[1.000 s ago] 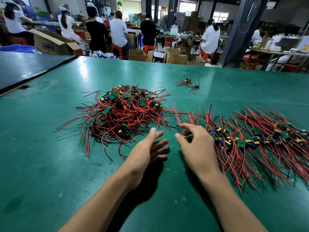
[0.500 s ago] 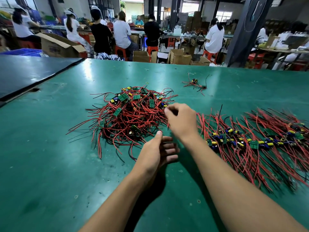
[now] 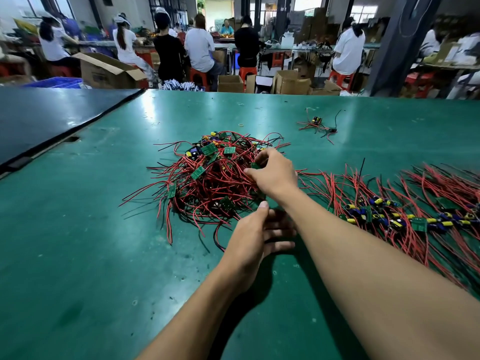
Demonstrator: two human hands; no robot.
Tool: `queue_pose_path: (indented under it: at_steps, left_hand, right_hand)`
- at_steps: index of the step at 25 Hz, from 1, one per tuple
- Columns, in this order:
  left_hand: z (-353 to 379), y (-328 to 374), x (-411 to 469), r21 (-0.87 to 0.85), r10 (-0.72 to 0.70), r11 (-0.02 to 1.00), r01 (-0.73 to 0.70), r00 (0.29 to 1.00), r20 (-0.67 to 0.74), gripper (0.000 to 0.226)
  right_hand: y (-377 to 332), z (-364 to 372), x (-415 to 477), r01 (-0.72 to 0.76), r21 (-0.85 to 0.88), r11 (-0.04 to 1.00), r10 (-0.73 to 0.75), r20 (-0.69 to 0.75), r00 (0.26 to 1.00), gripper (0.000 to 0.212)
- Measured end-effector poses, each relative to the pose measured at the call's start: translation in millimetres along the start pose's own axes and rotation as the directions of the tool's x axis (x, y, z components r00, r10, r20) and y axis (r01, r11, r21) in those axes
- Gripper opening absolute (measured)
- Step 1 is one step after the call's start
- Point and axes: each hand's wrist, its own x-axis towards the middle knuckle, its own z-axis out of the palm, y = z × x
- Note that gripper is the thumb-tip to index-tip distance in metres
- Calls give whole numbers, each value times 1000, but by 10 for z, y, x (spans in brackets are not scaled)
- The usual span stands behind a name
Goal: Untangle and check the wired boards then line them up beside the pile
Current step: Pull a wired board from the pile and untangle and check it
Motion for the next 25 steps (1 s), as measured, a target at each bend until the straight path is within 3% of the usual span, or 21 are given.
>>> queue_pose_path:
  at_steps: [3, 6, 9, 11, 13, 14, 18, 21, 25]
  left_hand:
    - [13, 18, -6, -25, -5, 1000, 5, 1000, -4, 48]
    - [-10, 29, -14, -19, -13, 1000, 13, 1000, -3, 48]
    - [-7, 40, -49, -18, -11, 1000, 11, 1000, 7, 45]
    - [23, 41, -72, -4, 7, 1000, -7, 1000, 21, 38]
    - [37, 23, -79, -7, 28, 1000, -28, 999, 20, 31]
    - [42, 19, -85, -7, 32, 999, -32, 999, 20, 30]
    - [54, 41, -107, -21, -17, 1000, 19, 998, 61, 38]
    - [38, 31, -116, -4, -36, 999, 36, 993, 113, 38]
    - [-6, 3, -141, -13, 26, 1000, -24, 990, 140, 27]
  right_hand:
    - [42, -177, -22, -87, 213, 973, 87, 9, 996, 27]
    - [62, -407, -51, -131, 465, 875, 112, 68, 991, 12]
    - [121, -690, -136, -64, 631, 773, 118, -45, 992, 11]
    - [218, -919, -226, -93, 853, 513, 160, 12, 987, 9]
    - [348, -1085, -370, -231, 948, 221, 99, 214, 972, 11]
    - [411, -1121, -462, -299, 938, 173, 28, 299, 954, 14]
    - [575, -951, -859, -364, 860, 357, -98, 422, 901, 10]
    - [651, -738, -1066, -410, 832, 373, -66, 465, 883, 9]
    - [679, -655, -1129, -294, 836, 463, -72, 366, 928, 17]
